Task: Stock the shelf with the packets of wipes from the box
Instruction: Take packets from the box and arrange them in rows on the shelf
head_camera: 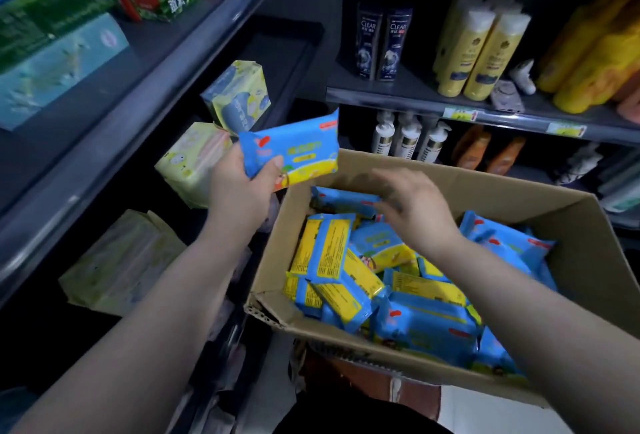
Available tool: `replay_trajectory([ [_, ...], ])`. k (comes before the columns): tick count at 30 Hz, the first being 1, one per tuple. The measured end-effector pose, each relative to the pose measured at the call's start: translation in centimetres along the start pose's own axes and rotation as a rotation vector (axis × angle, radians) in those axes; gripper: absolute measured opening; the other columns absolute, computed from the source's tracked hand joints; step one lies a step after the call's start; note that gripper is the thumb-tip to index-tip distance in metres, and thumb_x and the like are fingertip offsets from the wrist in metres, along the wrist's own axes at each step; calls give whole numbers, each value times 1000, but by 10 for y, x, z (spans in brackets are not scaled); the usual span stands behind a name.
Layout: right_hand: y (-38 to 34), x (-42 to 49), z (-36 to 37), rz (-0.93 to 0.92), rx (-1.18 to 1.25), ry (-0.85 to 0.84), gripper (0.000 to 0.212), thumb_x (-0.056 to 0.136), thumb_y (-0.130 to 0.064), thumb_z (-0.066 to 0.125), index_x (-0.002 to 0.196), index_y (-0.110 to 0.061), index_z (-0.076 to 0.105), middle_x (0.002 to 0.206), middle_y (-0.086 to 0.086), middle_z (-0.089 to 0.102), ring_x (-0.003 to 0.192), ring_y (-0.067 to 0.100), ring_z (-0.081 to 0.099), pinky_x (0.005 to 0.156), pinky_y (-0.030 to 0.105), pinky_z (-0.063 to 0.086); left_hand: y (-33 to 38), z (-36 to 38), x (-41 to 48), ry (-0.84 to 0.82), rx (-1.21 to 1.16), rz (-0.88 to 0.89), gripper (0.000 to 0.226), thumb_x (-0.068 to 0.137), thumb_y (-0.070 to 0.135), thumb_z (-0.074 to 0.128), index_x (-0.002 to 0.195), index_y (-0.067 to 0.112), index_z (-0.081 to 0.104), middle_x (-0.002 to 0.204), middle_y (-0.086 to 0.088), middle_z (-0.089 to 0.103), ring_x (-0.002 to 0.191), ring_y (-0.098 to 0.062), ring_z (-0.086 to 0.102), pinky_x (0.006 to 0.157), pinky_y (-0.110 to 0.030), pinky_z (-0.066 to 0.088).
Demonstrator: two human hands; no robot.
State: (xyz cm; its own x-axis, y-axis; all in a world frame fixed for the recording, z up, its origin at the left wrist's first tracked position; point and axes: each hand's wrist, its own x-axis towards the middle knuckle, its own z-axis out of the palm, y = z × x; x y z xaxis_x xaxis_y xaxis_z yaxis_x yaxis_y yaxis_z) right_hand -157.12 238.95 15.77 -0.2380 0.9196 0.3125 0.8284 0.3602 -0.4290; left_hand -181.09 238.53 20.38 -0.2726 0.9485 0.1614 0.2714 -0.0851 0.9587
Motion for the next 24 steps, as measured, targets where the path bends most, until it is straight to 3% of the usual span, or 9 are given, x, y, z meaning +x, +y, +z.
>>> replay_trajectory([
  [4,4,6,41,-87,-424,-201,55,65,-11,79,118,-13,63,104,5,67,85,33,59,65,36,49,-1,-16,-6,39,52,-27,21,89,15,63,83,34,57,76,18,63,69,5,59,68,-21,50],
  [7,0,14,56,-62,-567,-202,44,45,-5,82,86,-12,70,74,4,63,66,30,57,47,28,42,-6,-23,-13,59,66,-33,10,88,14,64,93,22,60,78,12,62,65,3,57,63,-18,50],
  [10,-7,14,59,-55,-579,-203,36,33,-2,81,59,-12,59,59,5,54,55,29,55,42,24,33,-7,-28,-20,75,22,-62,15,88,9,64,102,11,60,81,7,63,66,3,59,60,-16,50],
  [12,-12,10,53,-60,-557,-182,32,40,-6,83,62,-12,60,61,5,54,57,29,55,44,25,32,-7,-34,-23,92,-4,-82,21,88,8,64,108,7,60,86,7,65,72,2,62,65,-18,53],
  [14,-13,6,39,-68,-505,-86,25,55,-10,80,75,-12,64,70,6,56,65,31,55,50,30,40,-5,-41,-25,122,-18,-98,28,86,15,66,113,10,60,96,4,68,86,-6,66,80,-30,55],
  [17,-20,0,0,-42,-233,98,16,79,-12,65,95,-10,62,87,9,58,78,34,56,64,37,45,0,-49,-30,167,-59,-100,35,82,31,61,114,19,58,108,-1,69,98,-20,67,89,-49,52],
  [19,-32,-1,-31,37,64,90,13,88,-13,59,101,-14,61,94,4,61,82,24,58,66,30,46,6,-51,-36,193,-77,-90,37,82,31,59,117,18,58,109,-2,69,99,-20,67,89,-51,52],
  [21,-43,2,-52,139,441,25,14,89,-15,59,94,-28,61,88,-1,62,75,16,60,62,22,51,15,-51,-47,197,-60,-79,38,82,32,58,117,17,59,109,-1,70,98,-19,68,88,-50,53],
  [24,-58,2,-69,209,840,-84,14,82,-24,62,87,-37,66,88,1,68,80,23,66,69,42,58,28,-54,-72,216,-52,-86,37,81,35,59,114,17,59,106,-2,70,96,-20,68,85,-51,54],
])
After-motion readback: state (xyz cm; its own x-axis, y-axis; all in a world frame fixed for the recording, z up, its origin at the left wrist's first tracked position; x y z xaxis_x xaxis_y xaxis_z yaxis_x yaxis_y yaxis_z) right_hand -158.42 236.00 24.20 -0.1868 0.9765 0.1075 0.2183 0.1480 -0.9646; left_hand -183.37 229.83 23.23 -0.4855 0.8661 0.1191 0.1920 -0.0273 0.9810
